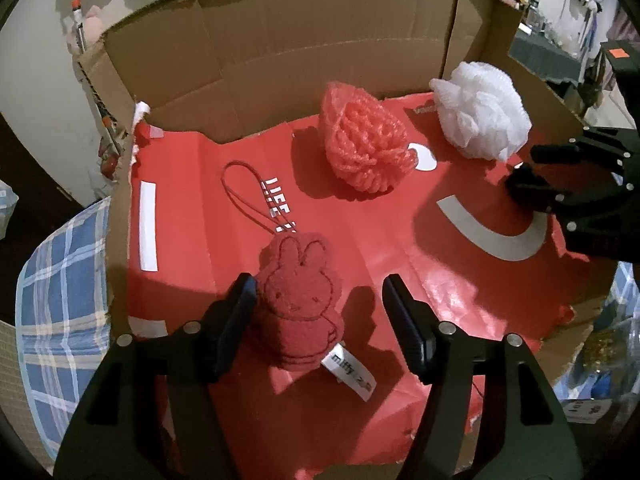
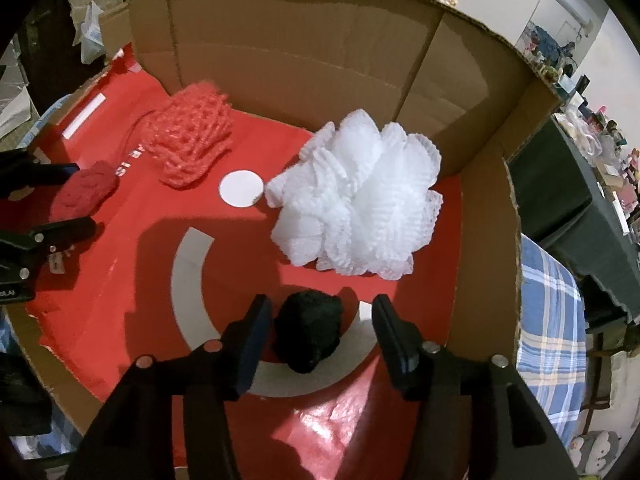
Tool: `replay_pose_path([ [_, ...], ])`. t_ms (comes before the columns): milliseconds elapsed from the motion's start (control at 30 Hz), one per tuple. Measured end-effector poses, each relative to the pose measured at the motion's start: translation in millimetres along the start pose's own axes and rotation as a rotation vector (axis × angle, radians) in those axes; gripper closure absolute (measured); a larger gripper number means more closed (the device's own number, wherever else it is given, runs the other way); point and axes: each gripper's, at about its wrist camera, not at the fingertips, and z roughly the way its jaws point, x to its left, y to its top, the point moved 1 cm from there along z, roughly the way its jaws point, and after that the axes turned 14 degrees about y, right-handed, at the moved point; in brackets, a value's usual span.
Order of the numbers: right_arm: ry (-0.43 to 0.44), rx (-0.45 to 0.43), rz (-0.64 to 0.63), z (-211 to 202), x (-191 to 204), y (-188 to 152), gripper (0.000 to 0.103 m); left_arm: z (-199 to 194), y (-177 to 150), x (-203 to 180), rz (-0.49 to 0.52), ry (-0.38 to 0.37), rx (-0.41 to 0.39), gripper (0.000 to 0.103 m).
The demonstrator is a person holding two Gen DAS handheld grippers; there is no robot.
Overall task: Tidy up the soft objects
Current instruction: 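Open the left tool to release the bunny while the right tool releases the black ball, then withdraw both tools from the box back toward the items on the table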
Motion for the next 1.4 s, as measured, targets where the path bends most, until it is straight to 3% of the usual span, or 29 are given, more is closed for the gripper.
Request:
replay_pose_path([
  [100, -0.015, -0.017, -0.009, -10.1, 5.8, -1.9, 0.036, -11.0, -0.6, 3.3, -0.010, -0.006, -0.019, 0.033],
  [300, -0.016, -0.071, 0.008, -37.6, 13.1, -7.0, 0.032, -43.5, -5.9, 6.2, -0.039, -0.016, -0.080, 0.032],
  [400, -0.012, -0.118, 0.022, -58.4, 13.1, -10.8, 0.025, -67.4, -11.1, 9.7, -0.072, -0.037, -0.124, 0.026],
  [667, 0.014, -0.274, 0.050, -121.9, 16.7, -29.8, 0.012, -117.3, -27.4, 13.4, -0.118, -0.037, -0.259, 0.024],
  [767, 0.008, -0.343, 0.042, -144.3, 22.2, -35.8, 0.009, -139.4, -35.7, 11.3, -0.143, -0.028, -0.318, 0.018],
  [900, 0.003, -0.437, 0.020, -180.3, 39.5, -55.4, 0.002, -168.9, -48.7, 10.5, -0.174, -0.025, -0.399, 0.014],
  [1133, -0.023, -0.591, -0.026, -228.6, 72.9, -97.5, 0.000, -221.3, -84.3, 4.6, -0.224, -0.009, -0.539, 0.007],
  [1400, -0.049, -0.708, -0.027, -252.1, 100.4, -153.6, 0.000, -257.4, -135.5, -10.2, -0.270, 0.015, -0.656, 0.004],
])
